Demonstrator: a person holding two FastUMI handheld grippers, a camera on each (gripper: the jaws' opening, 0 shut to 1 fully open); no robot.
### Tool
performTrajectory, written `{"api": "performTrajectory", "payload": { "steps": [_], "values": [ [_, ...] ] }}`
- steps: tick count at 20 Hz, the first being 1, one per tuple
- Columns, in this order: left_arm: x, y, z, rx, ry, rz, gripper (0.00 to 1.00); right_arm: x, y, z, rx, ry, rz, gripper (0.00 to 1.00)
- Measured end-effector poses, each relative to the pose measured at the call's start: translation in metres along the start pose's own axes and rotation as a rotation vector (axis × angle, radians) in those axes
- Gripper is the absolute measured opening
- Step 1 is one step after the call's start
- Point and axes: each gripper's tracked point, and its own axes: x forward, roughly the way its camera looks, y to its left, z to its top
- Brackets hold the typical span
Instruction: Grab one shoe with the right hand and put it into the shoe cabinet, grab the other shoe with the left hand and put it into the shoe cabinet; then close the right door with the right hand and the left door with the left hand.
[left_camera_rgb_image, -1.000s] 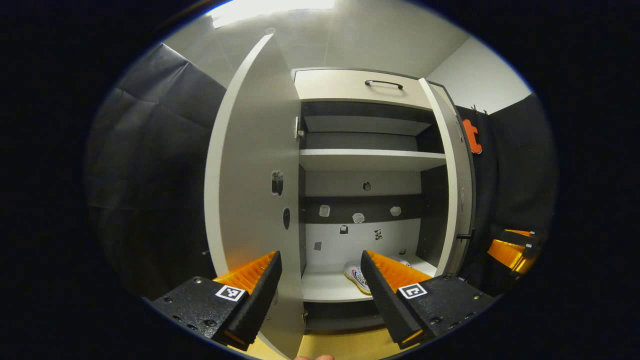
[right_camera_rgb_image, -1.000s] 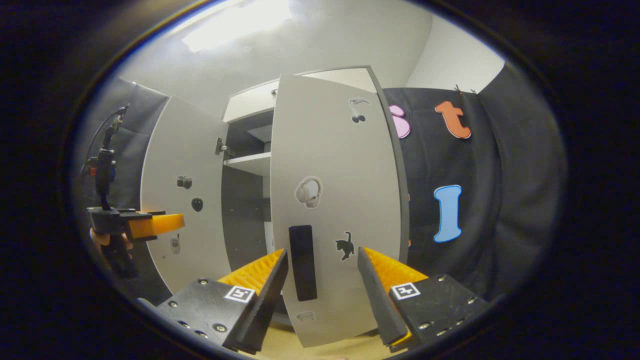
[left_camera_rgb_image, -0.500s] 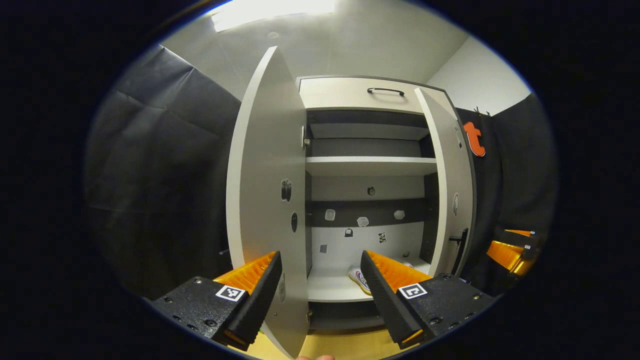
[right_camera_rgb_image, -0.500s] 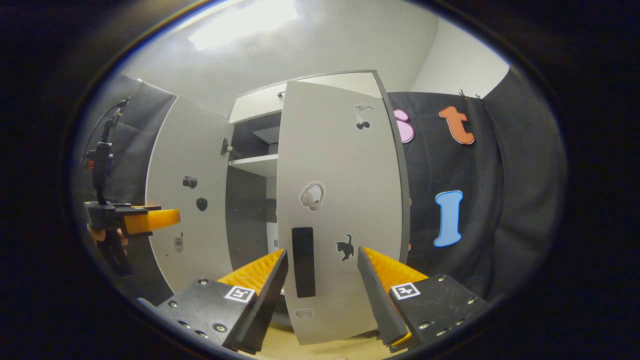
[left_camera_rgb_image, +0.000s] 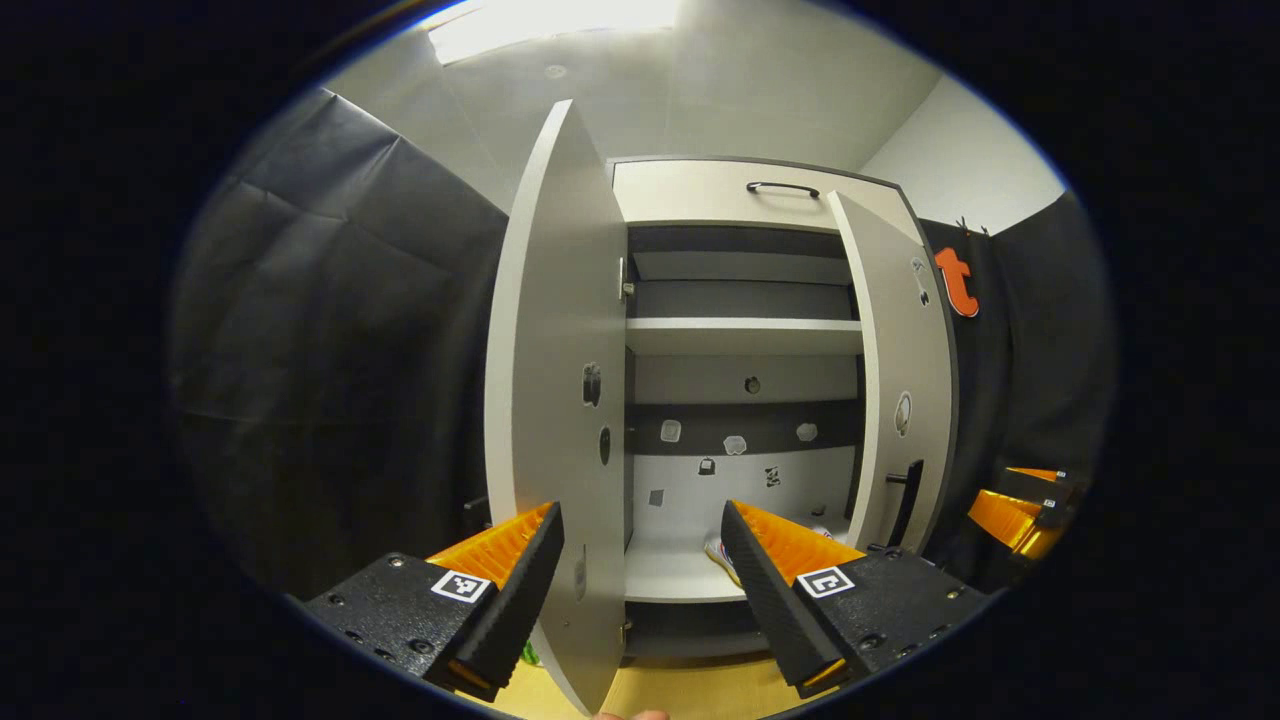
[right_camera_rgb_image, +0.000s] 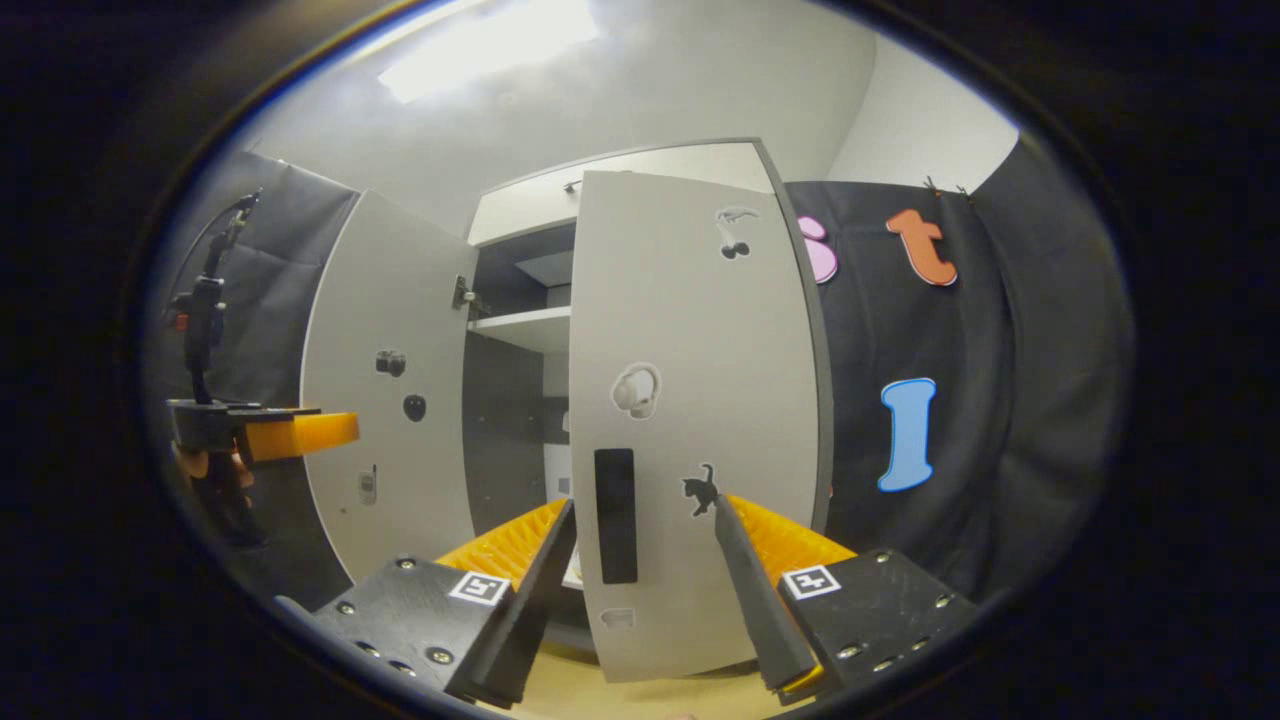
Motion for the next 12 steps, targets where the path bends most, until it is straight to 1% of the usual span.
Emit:
{"api": "performTrajectory", "payload": {
  "steps": [5,7,8,9,10,11,12],
  "values": [
    [-0.011,0.003,0.007,-0.019,0.002,0.010,0.95,0.004,0.008,-0.005,0.002,0.009,0.022,0.84],
    [-0.017,0.004,0.010,-0.032,0.009,0.003,0.96,0.007,0.013,-0.008,0.006,0.016,0.033,0.84],
    [-0.025,0.004,0.010,-0.042,0.018,-0.004,0.96,0.008,0.016,-0.010,0.010,0.020,0.040,0.84],
    [-0.031,0.005,0.011,-0.049,0.025,-0.003,0.98,0.009,0.017,-0.011,0.015,0.021,0.047,0.84],
    [-0.037,0.009,0.011,-0.052,0.031,0.005,0.97,0.010,0.020,-0.012,0.020,0.022,0.054,0.84],
    [-0.043,0.014,0.010,-0.052,0.037,0.016,0.97,0.010,0.024,-0.012,0.023,0.022,0.062,0.80],
    [-0.049,0.020,0.010,-0.051,0.041,0.030,0.97,0.011,0.026,-0.013,0.025,0.023,0.069,0.84]
  ]
}}
